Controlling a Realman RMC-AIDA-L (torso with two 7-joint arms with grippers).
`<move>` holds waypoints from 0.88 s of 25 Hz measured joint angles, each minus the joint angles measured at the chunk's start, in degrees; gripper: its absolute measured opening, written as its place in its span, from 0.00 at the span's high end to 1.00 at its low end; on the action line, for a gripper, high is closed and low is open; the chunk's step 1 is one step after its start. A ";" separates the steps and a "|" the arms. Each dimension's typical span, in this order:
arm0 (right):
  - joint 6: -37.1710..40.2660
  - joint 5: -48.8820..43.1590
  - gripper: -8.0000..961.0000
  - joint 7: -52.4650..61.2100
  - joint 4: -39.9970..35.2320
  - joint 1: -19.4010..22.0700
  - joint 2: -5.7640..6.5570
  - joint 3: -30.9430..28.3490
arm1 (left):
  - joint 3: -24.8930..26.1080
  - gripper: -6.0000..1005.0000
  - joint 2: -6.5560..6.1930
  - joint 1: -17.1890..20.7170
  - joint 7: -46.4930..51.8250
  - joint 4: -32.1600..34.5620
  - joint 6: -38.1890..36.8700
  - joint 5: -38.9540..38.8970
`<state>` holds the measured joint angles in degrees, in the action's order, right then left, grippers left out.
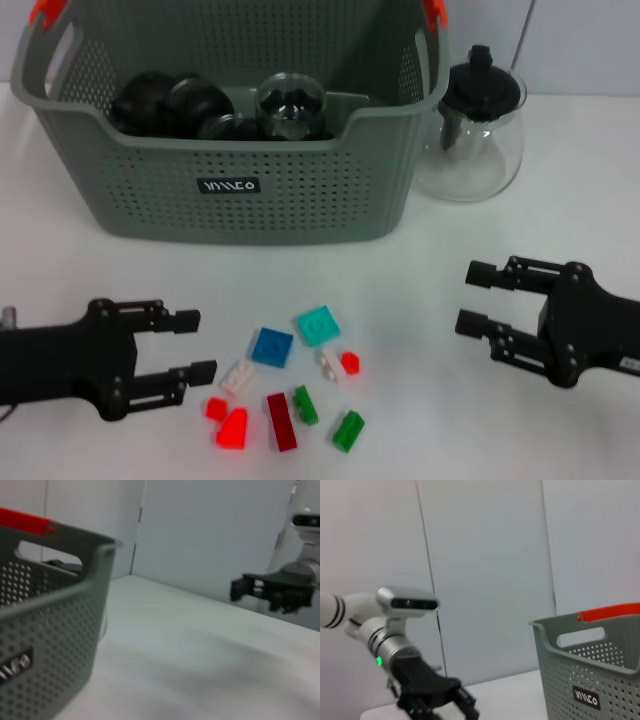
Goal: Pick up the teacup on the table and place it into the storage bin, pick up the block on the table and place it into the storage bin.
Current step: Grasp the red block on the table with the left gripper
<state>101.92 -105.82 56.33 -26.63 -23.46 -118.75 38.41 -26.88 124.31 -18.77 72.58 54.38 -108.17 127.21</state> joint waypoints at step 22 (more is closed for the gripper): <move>-2.36 -0.17 0.42 2.41 0.18 -0.66 -0.52 0.00 | 2.62 0.46 -0.06 2.24 -19.92 -17.97 17.92 4.36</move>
<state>99.56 -105.99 58.74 -26.45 -24.12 -119.27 38.41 -24.26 124.25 -16.53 52.66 36.41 -90.25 131.58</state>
